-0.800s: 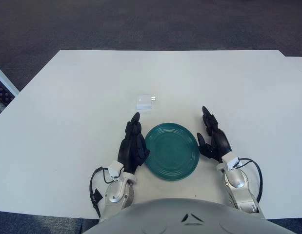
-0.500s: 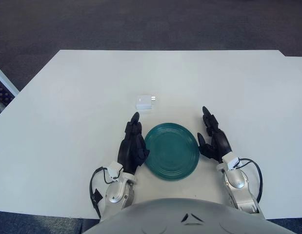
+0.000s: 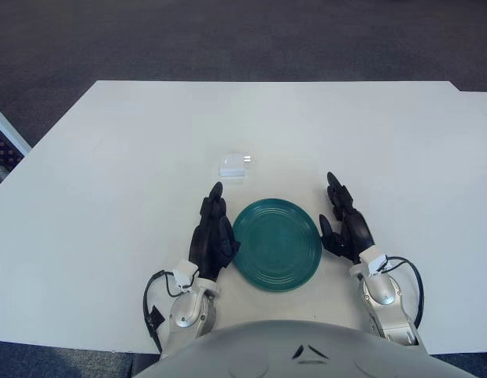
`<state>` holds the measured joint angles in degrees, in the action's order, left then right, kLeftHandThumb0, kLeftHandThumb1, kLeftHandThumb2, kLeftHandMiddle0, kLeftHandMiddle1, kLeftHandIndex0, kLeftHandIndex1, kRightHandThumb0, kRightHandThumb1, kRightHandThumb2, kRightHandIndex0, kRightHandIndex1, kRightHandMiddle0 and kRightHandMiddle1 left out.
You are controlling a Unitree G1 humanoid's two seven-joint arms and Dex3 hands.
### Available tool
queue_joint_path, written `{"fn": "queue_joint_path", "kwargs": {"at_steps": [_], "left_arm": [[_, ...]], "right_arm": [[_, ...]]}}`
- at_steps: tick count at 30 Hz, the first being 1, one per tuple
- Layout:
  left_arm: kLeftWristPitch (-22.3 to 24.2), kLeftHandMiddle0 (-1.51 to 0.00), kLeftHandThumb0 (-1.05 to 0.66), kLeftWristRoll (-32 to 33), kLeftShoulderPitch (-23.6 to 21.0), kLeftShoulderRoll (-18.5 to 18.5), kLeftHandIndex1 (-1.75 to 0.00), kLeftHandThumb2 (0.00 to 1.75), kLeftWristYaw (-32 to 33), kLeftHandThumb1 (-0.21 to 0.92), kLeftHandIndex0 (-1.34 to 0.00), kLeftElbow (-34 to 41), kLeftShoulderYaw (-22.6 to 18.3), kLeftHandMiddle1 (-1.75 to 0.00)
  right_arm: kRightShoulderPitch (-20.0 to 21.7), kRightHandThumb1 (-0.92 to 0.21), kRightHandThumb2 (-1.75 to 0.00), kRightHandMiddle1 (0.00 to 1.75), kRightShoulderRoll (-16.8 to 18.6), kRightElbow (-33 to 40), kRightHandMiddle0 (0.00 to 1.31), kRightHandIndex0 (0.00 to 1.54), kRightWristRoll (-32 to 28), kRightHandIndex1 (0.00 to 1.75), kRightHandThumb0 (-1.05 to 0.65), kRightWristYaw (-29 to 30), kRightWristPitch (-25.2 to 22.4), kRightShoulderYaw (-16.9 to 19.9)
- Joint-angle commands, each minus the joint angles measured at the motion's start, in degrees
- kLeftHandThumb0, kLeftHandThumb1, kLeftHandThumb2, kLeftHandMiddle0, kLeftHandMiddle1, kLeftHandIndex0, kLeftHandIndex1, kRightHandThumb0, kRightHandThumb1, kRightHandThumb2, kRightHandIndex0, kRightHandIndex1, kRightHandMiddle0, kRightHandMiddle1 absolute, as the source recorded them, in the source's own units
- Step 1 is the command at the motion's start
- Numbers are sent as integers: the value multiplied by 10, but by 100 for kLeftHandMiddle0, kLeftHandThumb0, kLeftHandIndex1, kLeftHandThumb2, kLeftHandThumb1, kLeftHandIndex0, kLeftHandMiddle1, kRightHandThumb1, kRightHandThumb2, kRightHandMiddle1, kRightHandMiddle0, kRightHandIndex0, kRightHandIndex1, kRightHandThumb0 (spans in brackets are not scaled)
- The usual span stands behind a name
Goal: Put the charger into the plate.
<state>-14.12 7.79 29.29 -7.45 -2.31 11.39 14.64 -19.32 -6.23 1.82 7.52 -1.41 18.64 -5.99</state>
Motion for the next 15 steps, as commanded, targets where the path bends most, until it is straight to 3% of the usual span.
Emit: {"fn": "queue_joint_path", "kwargs": {"at_steps": [1,2,3,6,10,12,15], "left_arm": [[0,0,-105,28,-1,5,-53,85,-17,92,-5,7,-9,0],[10,0,-105,27,3,15,-53,85,-19,92,-4,18,-15,0],[16,0,-105,27,7,22,-41,85,-20,92,-3,25,-19,0],[35,0,-105,3,-12,28,-25,87,-2,92,-1,31,-36,0],[92,0,-105,-22,-54,69,-13,89,7,92,0,52,-86,0],[92,0,-105,-87,-87,103,-10,91,22,92,0,47,-104,0],[112,0,-105,-337,-154,156,-9,92,97,92,-2,80,-88,0]], "right_arm": [[-20,-92,-78,0,0,-25,0,0,5,0,-105,1,-26,0],[-18,-92,-79,0,0,-26,0,0,8,0,-105,2,-28,-1],[-17,-92,-79,0,-1,-27,0,0,10,0,-105,3,-30,-1],[-13,-92,-80,0,0,-31,0,0,14,0,-105,6,-31,-2],[-11,-92,-82,0,-1,-31,0,0,18,0,-105,9,-34,-3],[-11,-92,-84,0,-3,-31,0,0,25,0,-105,14,-34,-3],[-7,-92,-86,0,-5,-35,0,0,39,0,-105,22,-27,-3]]}}
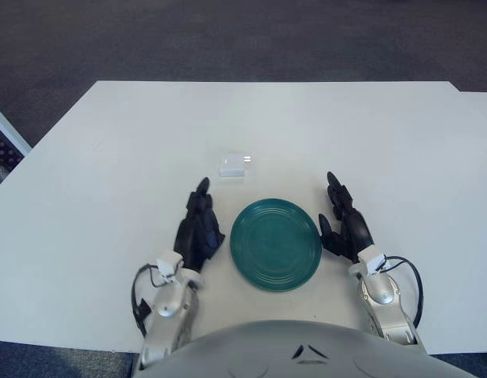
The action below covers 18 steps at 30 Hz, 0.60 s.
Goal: Put the charger into the plate.
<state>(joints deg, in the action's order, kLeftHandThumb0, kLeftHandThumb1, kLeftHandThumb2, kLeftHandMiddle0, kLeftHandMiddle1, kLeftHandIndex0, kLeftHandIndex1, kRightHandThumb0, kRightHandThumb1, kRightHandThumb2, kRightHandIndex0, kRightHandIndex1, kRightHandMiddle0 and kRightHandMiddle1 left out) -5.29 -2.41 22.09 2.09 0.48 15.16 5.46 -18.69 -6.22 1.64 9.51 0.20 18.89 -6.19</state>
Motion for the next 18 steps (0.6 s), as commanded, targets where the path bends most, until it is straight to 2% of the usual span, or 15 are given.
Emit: {"fn": "queue_joint_path", "kwargs": {"at_steps": [1,3,5,8,11,16,18], "left_arm": [[43,0,-105,-309,-109,75,-9,93,84,92,-4,60,8,0],[68,-3,-105,-377,-137,94,-12,89,84,92,-9,88,3,-1],[84,-7,-105,-413,-158,109,-21,84,71,92,-11,113,-5,-1],[100,-12,-105,-437,-190,119,-46,75,56,92,-7,125,-7,0],[114,-13,-105,-452,-226,138,-54,71,17,92,-6,143,-12,0],[126,-8,-105,-465,-265,163,-51,70,-23,92,-2,124,-10,0],[135,-4,-105,-483,-295,173,-42,72,-43,92,-1,108,-3,-1]], "right_arm": [[-12,-92,-87,0,-6,-37,0,0,24,0,-105,10,-23,-1],[-7,-92,-88,0,-5,-45,0,0,30,0,-105,15,-16,-2],[-2,-92,-90,0,-4,-53,0,0,31,0,-105,15,-15,-4],[5,-92,-91,0,-1,-64,0,0,22,0,-105,8,-20,-7],[10,-92,-89,0,1,-74,0,0,6,0,-105,-2,-21,-7],[22,-92,-86,0,2,-100,0,0,1,0,-105,-2,3,-8],[25,-92,-85,0,3,-111,0,0,0,0,-105,-1,18,-7]]}}
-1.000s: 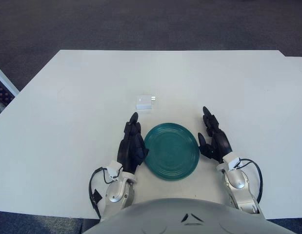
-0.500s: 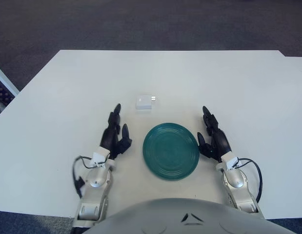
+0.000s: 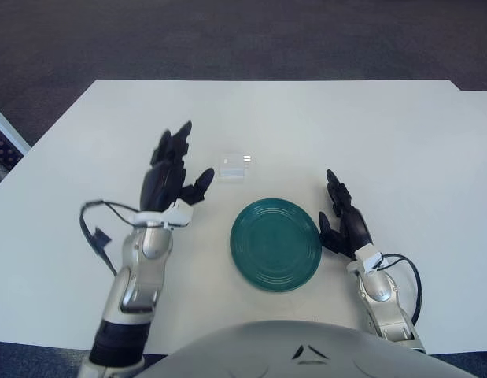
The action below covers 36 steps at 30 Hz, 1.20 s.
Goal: Put the charger into the plate.
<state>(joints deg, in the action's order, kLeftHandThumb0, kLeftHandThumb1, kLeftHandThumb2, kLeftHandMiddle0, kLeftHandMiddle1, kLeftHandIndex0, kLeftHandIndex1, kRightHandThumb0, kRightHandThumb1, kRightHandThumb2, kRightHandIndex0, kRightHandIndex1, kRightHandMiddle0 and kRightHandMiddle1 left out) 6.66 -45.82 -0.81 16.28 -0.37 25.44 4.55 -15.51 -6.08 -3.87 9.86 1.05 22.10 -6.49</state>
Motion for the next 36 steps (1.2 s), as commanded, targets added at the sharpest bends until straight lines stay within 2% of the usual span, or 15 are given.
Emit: {"fn": "queue_joint_path", "kwargs": {"at_steps": [1,6,10,14,23,25,27,29,31,36], "left_arm": [[24,-3,-105,-70,-94,39,-36,73,-51,92,0,-9,14,0],[56,0,-105,-149,-160,51,-24,75,-101,92,0,-46,49,0],[49,0,-105,-178,-232,67,-21,76,-124,92,0,-141,86,0],[-7,0,-105,-166,-279,89,-19,74,-123,92,0,-241,124,0],[-106,0,-105,-141,-300,117,-13,71,-85,92,0,-326,166,0],[-143,0,-105,-131,-305,125,-12,72,-81,92,0,-343,179,0],[-165,0,-105,-103,-310,133,-12,72,-111,92,-1,-314,175,0],[-158,0,-105,-56,-315,139,-12,71,-174,92,-1,-223,149,0],[-156,0,-105,-26,-293,147,-12,70,-197,92,0,-167,129,0],[-162,0,-105,1,-245,153,-14,71,-200,92,-1,-161,123,0]], "right_arm": [[-4,-92,-85,0,2,-62,0,0,-5,0,-105,-9,-8,-4],[4,-92,-84,0,4,-80,0,0,-11,0,-105,-13,9,-4],[5,-92,-84,0,7,-81,0,0,-17,0,-105,-17,5,-3],[8,-92,-83,0,7,-86,0,0,-20,0,-105,-18,3,-2],[12,-92,-81,0,9,-93,0,0,-19,0,-105,-10,12,3],[14,-92,-82,0,7,-96,0,0,-8,0,-105,0,14,5],[15,-92,-82,0,5,-98,0,0,0,0,-105,9,13,7],[15,-92,-83,0,3,-100,0,0,9,0,-105,19,14,7],[15,-92,-83,0,2,-103,0,0,18,0,-105,30,16,7],[16,-92,-85,0,2,-107,0,0,28,0,-105,42,20,7]]}}
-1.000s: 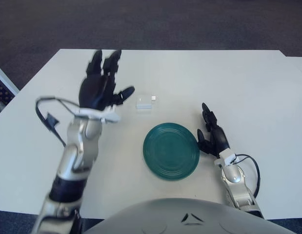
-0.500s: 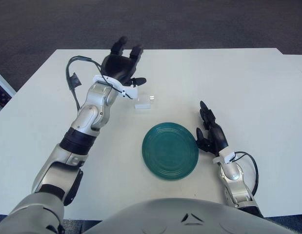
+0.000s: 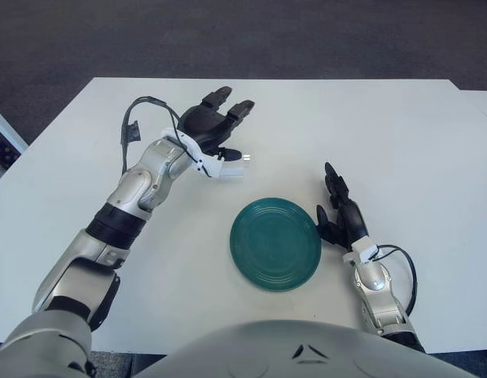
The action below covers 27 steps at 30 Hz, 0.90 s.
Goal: Put the charger into the plate.
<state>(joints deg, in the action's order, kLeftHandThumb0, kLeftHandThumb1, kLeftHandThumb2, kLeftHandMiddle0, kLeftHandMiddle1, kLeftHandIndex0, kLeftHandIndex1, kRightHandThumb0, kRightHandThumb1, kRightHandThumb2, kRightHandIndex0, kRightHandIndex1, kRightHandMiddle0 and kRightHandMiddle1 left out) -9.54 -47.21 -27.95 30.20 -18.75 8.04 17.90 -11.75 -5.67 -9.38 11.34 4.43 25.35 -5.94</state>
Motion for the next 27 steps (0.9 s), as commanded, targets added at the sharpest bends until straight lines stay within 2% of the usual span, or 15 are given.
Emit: {"fn": "queue_joint_path", "kwargs": {"at_steps": [1,3,4,8,14,19,27], "left_arm": [[-25,0,-105,9,3,13,-15,71,18,92,-1,-85,4,0],[-41,0,-103,-17,-22,-22,-19,72,39,92,0,-211,60,0],[-53,0,-103,-21,-29,-27,-22,72,37,92,0,-239,77,0],[-97,0,-104,-22,-34,-4,-27,69,18,92,0,-232,97,0],[-163,0,-105,-34,-53,25,-32,65,35,92,0,-260,116,0],[-185,0,-105,-42,-59,27,-34,62,43,92,0,-271,121,0],[-195,0,-105,-40,-59,26,-38,59,46,92,0,-280,121,0]], "right_arm": [[-22,-92,-85,0,-1,-52,0,0,14,0,-105,10,-14,1],[-23,-92,-84,0,2,-52,0,0,4,0,-105,7,-17,2],[-24,-92,-84,0,4,-51,0,0,-1,0,-105,5,-18,3],[-27,-92,-84,0,6,-48,0,0,-6,0,-105,2,-19,3],[-30,-92,-84,0,4,-44,0,0,-4,0,-105,0,-24,3],[-30,-92,-83,0,5,-43,0,0,-11,0,-105,-7,-28,4],[-29,-92,-82,0,5,-46,0,0,-12,0,-105,-10,-22,3]]}}
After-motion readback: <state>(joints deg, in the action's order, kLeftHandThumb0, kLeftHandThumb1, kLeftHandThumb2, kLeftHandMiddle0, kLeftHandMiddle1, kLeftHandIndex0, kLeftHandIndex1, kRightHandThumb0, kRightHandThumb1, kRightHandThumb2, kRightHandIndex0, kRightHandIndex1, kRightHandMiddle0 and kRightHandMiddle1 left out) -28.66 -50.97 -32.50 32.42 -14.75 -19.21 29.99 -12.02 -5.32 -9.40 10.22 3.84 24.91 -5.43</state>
